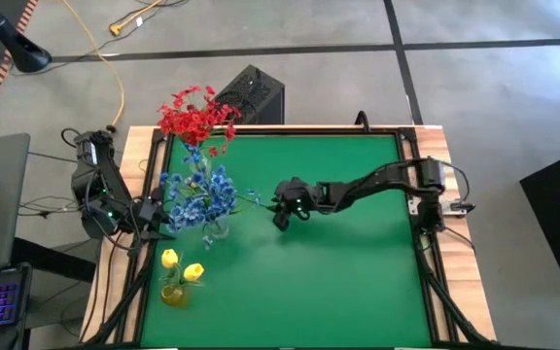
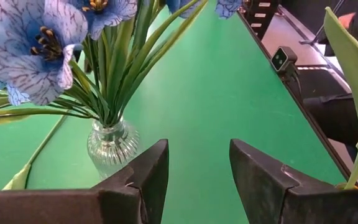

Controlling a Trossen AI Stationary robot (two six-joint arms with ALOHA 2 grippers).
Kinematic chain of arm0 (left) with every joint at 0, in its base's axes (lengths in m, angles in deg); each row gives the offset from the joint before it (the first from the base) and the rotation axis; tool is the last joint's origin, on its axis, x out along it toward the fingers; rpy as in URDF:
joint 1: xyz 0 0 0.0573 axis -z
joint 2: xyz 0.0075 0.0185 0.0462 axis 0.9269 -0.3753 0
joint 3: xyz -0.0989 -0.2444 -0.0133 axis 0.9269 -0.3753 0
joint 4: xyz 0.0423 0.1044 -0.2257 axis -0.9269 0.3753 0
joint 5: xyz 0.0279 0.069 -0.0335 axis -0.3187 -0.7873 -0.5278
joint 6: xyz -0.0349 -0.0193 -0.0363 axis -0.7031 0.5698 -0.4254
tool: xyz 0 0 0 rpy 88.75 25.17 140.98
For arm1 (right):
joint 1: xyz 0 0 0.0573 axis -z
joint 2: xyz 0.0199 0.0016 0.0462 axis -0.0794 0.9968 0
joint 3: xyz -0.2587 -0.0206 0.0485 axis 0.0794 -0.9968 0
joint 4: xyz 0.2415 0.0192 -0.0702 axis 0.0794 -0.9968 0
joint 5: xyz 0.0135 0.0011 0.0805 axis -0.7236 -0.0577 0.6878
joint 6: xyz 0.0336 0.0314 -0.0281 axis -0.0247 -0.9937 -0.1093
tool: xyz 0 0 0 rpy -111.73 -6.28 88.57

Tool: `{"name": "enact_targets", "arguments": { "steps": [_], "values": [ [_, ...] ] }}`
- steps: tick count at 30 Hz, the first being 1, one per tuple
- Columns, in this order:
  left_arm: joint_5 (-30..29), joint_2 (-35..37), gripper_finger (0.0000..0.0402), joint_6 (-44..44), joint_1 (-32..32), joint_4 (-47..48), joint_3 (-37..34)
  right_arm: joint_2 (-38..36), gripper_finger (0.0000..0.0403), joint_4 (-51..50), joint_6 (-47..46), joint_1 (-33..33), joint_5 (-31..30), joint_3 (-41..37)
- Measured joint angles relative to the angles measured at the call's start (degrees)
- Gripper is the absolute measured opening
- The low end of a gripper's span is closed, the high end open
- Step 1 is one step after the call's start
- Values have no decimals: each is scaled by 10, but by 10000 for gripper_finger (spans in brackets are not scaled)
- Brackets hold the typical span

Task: Sort flowers into vase by color
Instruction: Put the yellow flower into the yellow vase

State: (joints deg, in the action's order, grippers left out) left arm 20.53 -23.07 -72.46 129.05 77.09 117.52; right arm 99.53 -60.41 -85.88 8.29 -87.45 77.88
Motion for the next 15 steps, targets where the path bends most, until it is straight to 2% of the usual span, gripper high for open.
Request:
{"name": "enact_targets", "arguments": {
  "steps": [5, 15],
  "values": [
    [0, 0, 158, 0, 0, 0, 0, 56, 179, -34, -19, 5, -2, 62],
    [0, 0, 158, 0, 0, 1, 0, 124, 179, -226, -14, -4, -50, 187]
  ]
}}
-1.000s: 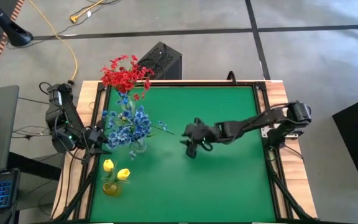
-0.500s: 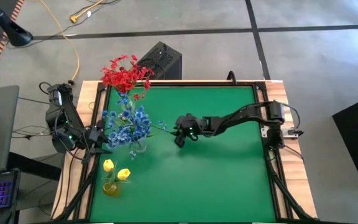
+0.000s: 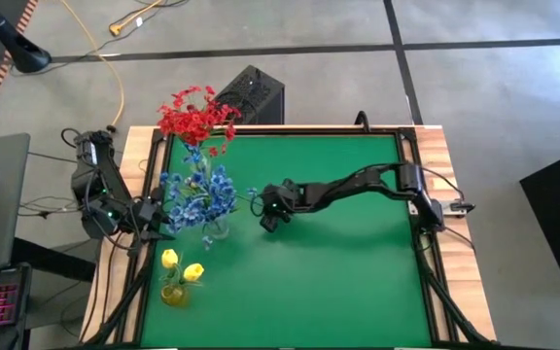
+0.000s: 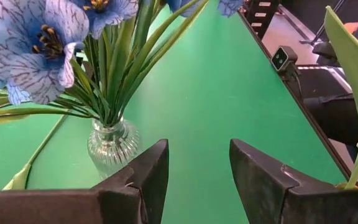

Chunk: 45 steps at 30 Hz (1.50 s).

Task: Sort flowers into vase by color
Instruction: Put the yellow flower into the yellow vase

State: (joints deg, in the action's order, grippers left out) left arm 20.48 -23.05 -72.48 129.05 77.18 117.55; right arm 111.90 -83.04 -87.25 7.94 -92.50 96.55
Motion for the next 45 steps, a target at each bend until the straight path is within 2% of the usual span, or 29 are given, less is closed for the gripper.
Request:
{"name": "enact_targets", "arguments": {
  "steps": [6, 14, 21, 28, 31, 37, 40, 45],
  "values": [
    [0, 0, 158, 0, 0, 0, 0, 3, 144, -48, -3, -15, -15, 17],
    [0, 0, 158, 1, 0, 0, 0, -1, 23, -69, -3, -40, -21, 16],
    [0, 0, 158, 1, 0, 0, 0, -5, 34, -70, -16, -48, -19, 15],
    [2, 0, 158, 1, 0, 0, 0, -35, 21, -91, 55, -81, 9, 12],
    [2, 0, 158, 1, 0, 0, 0, -60, 24, -123, 55, -96, 3, 12],
    [2, 0, 158, 1, 0, 0, 0, -101, 24, -226, -67, -106, -157, 11],
    [2, 0, 158, 1, 0, 0, 0, -117, 23, -271, -117, -107, -188, 11],
    [2, 0, 158, 1, 0, 0, 0, -126, 24, -367, -170, -124, -198, 11]
  ]
}}
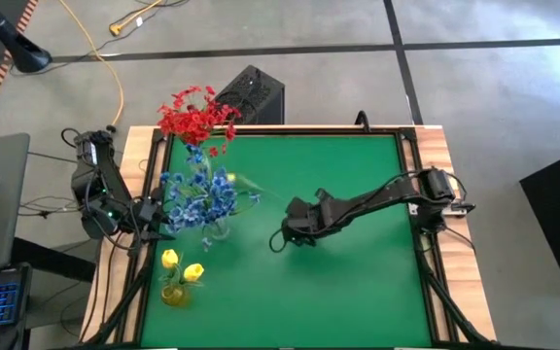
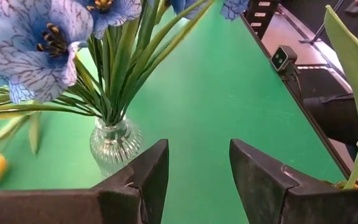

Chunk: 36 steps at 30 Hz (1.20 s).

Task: Sort flowers into vase by color
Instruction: Put the yellow flower into the yellow vase

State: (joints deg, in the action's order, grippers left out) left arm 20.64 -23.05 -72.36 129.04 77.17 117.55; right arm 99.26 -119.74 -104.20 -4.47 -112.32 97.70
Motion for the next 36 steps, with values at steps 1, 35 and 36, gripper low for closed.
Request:
{"name": "enact_targets", "arguments": {
  "steps": [1, 35, 36],
  "values": [
    [0, 0, 158, 0, 0, 0, 0, -2, 24, -20, -8, -6, -1, 0],
    [40, 0, 158, 139, 0, -90, 205, -226, 24, 122, -293, -253, -517, -160],
    [42, 0, 158, 186, 0, -136, 202, -227, 24, 171, -241, -251, -524, -160]
  ]
}}
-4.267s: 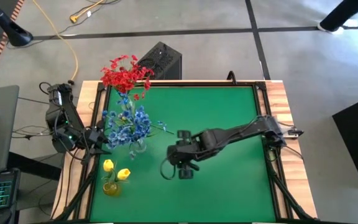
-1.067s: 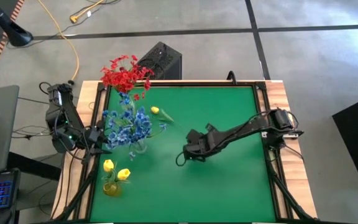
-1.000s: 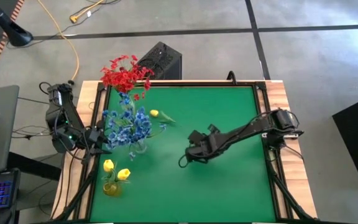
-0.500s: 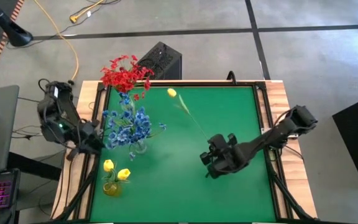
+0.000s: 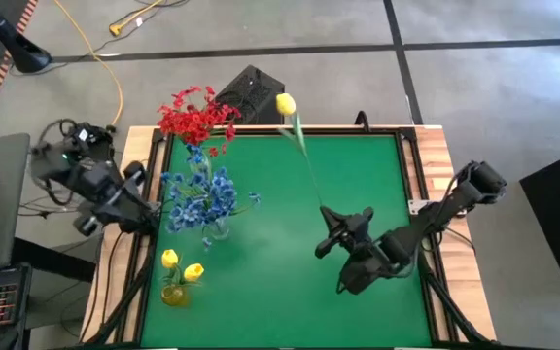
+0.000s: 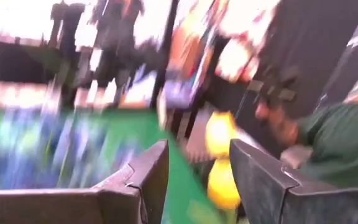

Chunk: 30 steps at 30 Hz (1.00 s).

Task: Sort flowers into vase by color
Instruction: Put the yellow flower into the yellow vase

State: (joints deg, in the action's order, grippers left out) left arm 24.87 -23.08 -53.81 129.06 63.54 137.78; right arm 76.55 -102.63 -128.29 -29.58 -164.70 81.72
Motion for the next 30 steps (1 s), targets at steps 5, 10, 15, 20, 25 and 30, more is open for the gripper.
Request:
{"name": "enact_targets", "arguments": {
  "steps": [5, 10, 15, 20, 25, 30],
  "values": [
    [-12, -1, 158, 184, 0, -191, -28, 10, 24, 320, 349, 27, 60, 0],
    [-57, -1, 158, 218, 0, -235, -55, 38, 24, 613, 614, 57, 244, 0],
    [-76, -5, 158, 202, 0, -261, -86, 71, 24, 756, 656, 108, 460, 6],
    [-77, -10, 158, 237, 0, -319, -112, 135, 24, 762, 607, 160, 589, 76],
    [-119, -32, 158, 318, -1, -369, -135, 211, 24, 718, 594, 188, 626, 178],
    [-118, -57, 158, 398, -2, -415, -140, 254, 24, 649, 593, 197, 628, 269]
  ]
}}
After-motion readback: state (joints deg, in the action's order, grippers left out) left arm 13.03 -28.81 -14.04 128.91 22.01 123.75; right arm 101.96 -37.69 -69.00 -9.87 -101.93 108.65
